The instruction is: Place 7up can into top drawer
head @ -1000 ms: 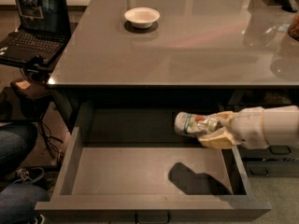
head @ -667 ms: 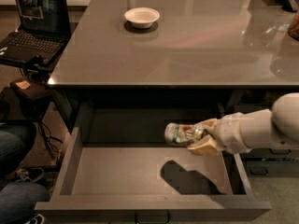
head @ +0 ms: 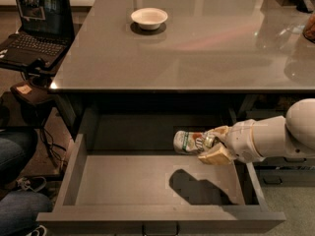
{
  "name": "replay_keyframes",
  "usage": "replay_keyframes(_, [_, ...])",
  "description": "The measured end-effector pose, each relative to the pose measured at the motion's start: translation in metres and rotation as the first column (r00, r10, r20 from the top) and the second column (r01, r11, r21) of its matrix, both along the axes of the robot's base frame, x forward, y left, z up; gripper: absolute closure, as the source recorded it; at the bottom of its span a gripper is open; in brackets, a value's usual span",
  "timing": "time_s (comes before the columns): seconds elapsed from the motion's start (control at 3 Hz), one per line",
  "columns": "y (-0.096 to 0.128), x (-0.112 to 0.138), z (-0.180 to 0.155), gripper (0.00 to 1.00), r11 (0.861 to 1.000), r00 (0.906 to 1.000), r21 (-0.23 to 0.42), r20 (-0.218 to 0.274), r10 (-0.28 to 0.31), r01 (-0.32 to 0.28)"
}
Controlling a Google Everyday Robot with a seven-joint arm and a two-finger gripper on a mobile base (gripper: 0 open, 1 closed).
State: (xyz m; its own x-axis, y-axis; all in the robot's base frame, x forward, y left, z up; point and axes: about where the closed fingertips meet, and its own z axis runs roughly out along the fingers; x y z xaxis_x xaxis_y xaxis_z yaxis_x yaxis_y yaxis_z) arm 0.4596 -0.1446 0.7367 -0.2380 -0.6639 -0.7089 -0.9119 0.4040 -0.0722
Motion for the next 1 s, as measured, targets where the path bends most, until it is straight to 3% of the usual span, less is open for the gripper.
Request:
replay_keyframes(0.33, [0.021,-0.001,-0.042,1.00,0.999,0.9947,0.007,-0.092,0.047,-0.046])
replay_keyframes(0.67, [0.033,-0.005,-0.088,1.00,0.998,0.9793,-0.006,-0.192,0.066,-0.068])
replay_keyframes(1.0, [0.035,-0.004,-0.090,0.81,0.997,0.9781,-0.005,-0.196,0.069,-0.072])
